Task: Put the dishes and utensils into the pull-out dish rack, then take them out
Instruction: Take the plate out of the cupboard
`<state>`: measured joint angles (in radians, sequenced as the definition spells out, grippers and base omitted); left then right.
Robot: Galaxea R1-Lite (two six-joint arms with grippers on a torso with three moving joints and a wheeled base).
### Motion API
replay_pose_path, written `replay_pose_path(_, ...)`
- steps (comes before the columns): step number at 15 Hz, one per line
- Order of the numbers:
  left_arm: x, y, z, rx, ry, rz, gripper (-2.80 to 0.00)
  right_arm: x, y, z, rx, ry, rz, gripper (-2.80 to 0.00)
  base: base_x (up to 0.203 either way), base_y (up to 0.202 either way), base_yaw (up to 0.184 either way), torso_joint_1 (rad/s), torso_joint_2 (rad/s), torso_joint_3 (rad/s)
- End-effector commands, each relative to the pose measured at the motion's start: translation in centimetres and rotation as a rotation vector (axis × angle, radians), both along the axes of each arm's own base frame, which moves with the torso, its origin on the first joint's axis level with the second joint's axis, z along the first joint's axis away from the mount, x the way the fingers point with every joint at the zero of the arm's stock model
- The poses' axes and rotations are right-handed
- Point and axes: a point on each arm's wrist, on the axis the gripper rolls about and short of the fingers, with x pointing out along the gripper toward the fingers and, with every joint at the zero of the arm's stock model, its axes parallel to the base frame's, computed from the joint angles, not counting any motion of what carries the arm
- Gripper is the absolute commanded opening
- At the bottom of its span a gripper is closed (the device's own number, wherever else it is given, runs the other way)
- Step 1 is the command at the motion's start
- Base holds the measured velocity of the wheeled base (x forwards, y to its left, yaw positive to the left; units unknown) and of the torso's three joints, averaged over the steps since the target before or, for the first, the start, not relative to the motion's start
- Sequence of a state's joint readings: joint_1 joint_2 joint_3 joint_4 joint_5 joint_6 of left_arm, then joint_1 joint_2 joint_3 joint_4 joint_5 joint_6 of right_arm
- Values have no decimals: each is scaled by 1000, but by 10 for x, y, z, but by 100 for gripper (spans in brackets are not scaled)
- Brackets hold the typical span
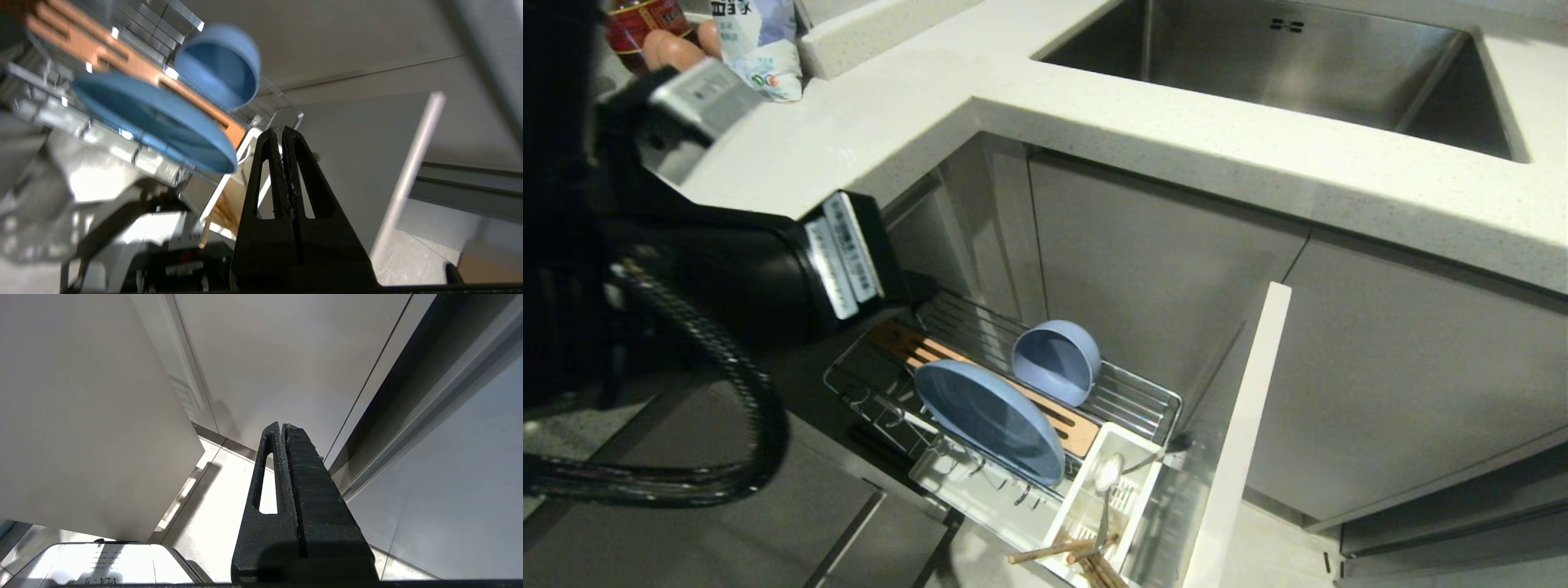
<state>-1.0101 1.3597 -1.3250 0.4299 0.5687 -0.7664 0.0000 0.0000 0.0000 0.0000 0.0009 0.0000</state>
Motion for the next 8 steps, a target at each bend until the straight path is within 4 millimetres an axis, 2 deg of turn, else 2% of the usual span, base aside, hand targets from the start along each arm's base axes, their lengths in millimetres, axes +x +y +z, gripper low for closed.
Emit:
replay_pose_path(1, 16, -28, -28, 53, 81, 38, -280, 0, 0, 0, 0, 0, 1, -280, 0, 0, 0, 0, 0, 0)
replay_pose_path(3, 25, -43, -46, 91, 127, 64, -280, 0, 0, 0, 0, 0, 1, -280, 0, 0, 0, 0, 0, 0)
replay_pose_path(4, 28, -48, -55, 116, 139, 79, 0, 0, 0, 0, 0, 0, 1, -280, 0, 0, 0, 0, 0, 0)
replay_pose_path(8, 37, -61, -73, 146, 168, 140, 0, 0, 0, 0, 0, 0, 1, -280, 0, 0, 0, 0, 0, 0)
